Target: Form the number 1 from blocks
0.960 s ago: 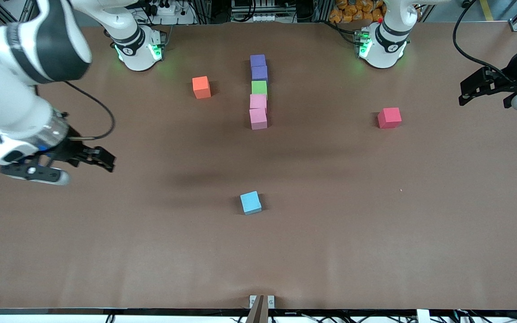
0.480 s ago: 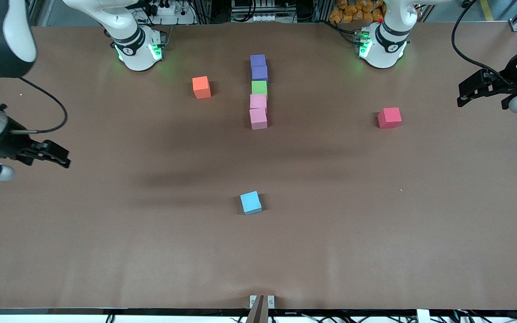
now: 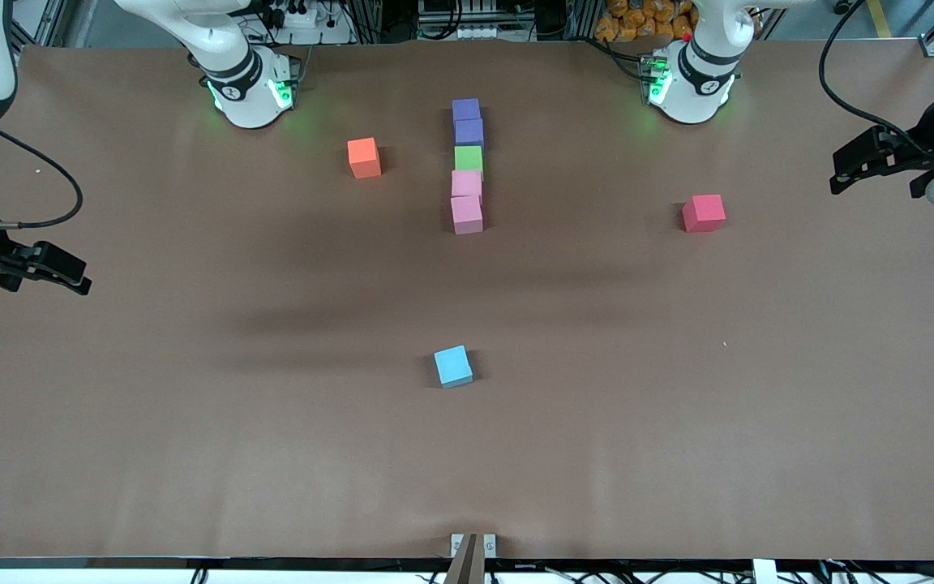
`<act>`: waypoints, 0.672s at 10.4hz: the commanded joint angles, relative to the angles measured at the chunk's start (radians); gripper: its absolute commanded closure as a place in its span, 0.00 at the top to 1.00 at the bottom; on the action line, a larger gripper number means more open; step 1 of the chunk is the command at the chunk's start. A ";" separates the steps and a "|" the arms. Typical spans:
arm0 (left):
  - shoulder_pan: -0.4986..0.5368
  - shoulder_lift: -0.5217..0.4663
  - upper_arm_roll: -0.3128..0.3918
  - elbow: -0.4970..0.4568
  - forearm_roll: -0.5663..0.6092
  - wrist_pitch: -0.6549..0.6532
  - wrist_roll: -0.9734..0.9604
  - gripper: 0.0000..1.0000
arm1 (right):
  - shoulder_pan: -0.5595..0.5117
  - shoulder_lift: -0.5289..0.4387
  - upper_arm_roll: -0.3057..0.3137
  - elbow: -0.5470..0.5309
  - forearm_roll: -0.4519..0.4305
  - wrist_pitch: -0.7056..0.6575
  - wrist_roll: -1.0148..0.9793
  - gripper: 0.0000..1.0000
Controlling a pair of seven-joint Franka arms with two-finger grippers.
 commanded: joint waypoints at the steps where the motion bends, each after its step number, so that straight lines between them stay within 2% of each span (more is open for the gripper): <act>1: 0.006 0.007 0.001 0.022 -0.025 -0.021 -0.007 1.00 | -0.014 -0.030 0.005 -0.003 0.005 -0.020 -0.071 1.00; 7: 0.004 0.007 0.001 0.017 -0.025 -0.021 -0.008 1.00 | -0.026 -0.019 -0.004 0.008 0.004 -0.050 -0.076 1.00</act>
